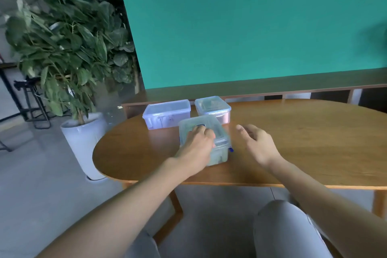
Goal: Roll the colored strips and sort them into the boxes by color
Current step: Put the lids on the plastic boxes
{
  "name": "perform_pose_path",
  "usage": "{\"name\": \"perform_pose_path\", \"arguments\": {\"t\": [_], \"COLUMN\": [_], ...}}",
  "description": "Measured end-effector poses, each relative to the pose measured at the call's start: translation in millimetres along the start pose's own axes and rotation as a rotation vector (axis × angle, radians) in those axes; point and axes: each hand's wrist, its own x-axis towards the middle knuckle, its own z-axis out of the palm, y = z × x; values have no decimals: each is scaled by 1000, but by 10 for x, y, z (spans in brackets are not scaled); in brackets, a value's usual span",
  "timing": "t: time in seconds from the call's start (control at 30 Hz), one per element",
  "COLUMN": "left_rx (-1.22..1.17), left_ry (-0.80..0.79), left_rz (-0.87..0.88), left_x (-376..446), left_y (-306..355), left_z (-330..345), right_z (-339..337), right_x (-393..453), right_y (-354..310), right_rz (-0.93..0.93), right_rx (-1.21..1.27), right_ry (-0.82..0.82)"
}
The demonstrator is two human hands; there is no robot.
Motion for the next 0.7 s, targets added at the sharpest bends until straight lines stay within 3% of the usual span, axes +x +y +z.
{"name": "perform_pose_path", "arguments": {"t": [0.17, 0.33, 0.57, 0.7], "left_rx": [54, -103, -363, -414], "left_ry": [-36, -33, 127, -82], "left_rz": [4, -14, -251, -409], "left_x": [100, 95, 221, 337], "left_y": [66, 36, -395, -617], "left_z": [114, 50, 26, 170], "right_z": [-8, 79, 228, 372], "right_x": [147, 295, 527, 530], "right_y": [234, 241, 75, 54], "right_rz": [46, 79, 0, -31], "right_rx": [-39, -24, -27, -127], "right_ry": [-89, -122, -159, -326]}}
